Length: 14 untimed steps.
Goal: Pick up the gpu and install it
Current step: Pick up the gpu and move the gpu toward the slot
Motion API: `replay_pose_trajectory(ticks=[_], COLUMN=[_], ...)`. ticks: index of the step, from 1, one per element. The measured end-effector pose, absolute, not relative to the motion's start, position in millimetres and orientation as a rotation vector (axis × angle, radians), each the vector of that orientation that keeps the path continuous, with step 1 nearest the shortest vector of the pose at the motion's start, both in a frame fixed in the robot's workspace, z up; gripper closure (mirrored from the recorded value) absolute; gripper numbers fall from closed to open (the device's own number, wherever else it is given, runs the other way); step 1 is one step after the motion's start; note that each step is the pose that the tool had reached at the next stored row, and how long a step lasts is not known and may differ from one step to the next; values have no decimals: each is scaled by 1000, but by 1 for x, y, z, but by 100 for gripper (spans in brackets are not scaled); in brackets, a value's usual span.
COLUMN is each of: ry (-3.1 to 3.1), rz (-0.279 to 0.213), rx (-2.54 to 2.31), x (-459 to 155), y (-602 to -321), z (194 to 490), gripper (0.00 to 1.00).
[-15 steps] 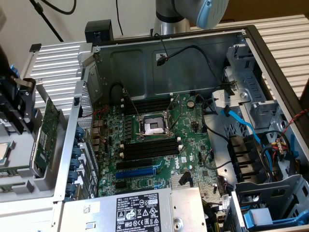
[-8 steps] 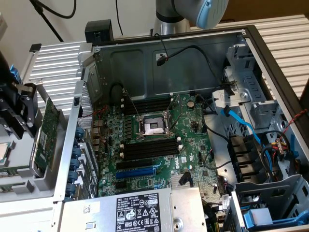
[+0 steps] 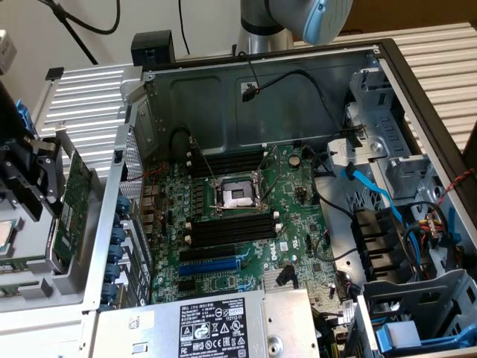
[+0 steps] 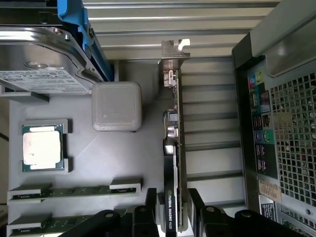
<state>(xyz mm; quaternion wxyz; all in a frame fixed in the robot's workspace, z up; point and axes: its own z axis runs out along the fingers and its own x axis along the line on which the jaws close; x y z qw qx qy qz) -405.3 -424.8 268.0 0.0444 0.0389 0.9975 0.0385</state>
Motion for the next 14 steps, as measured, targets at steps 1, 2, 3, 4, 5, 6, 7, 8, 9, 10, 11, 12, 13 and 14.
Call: replay_pose_trajectory(ticks=[1, 2, 3, 4, 5, 6, 7, 8, 9, 10, 11, 12, 13, 14], ry=[3044, 3041, 3039, 3039, 3038, 3036, 3034, 3032, 3029, 3025, 3022, 3018, 3015, 3011], rz=[118, 118, 118, 118, 118, 118, 118, 117, 118, 117, 117, 117, 117, 117], rx=[120, 121, 123, 125, 130, 133, 136, 139, 143, 147, 151, 155, 159, 162], x=[-405, -406, -407, -408, -411, -412, -412, -413, -413, -413, -413, -413, -413, -413], y=[-425, -425, -425, -425, -425, -425, -425, -425, -425, -425, -425, -425, -424, -424], z=[267, 266, 265, 264, 262, 260, 259, 259, 258, 257, 256, 256, 256, 256], gripper=[62, 62, 62, 62, 62, 62, 62, 62, 62, 62, 62, 62, 62, 62])
